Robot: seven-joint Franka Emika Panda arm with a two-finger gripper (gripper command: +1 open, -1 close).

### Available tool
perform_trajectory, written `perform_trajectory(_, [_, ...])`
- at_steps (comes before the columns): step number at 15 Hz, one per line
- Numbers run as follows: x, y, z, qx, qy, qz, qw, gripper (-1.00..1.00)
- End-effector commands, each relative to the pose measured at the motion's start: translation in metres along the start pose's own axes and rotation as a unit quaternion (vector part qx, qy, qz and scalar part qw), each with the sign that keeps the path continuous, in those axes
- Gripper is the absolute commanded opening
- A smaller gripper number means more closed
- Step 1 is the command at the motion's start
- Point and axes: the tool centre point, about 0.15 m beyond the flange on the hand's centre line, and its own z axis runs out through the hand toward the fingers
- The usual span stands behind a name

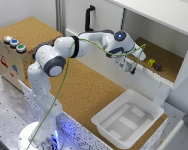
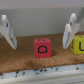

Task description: Lift the pink block

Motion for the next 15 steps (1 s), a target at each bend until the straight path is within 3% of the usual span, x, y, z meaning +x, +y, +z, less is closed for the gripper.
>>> perform_trajectory(1, [0.027,-0.007,0.003,-0.019,-0.073,0.011,0.997,1.0])
perform_trajectory(4, [0.027,-0.013,-0.005,-0.036,-0.096,-0.001,0.995,1.0])
perform_trajectory(10, [0.026,-0.007,0.013,-0.076,-0.092,-0.002,0.993,1.0])
perform_trajectory(15, [0.027,-0.005,0.032,-0.046,-0.094,-0.017,0.994,1.0])
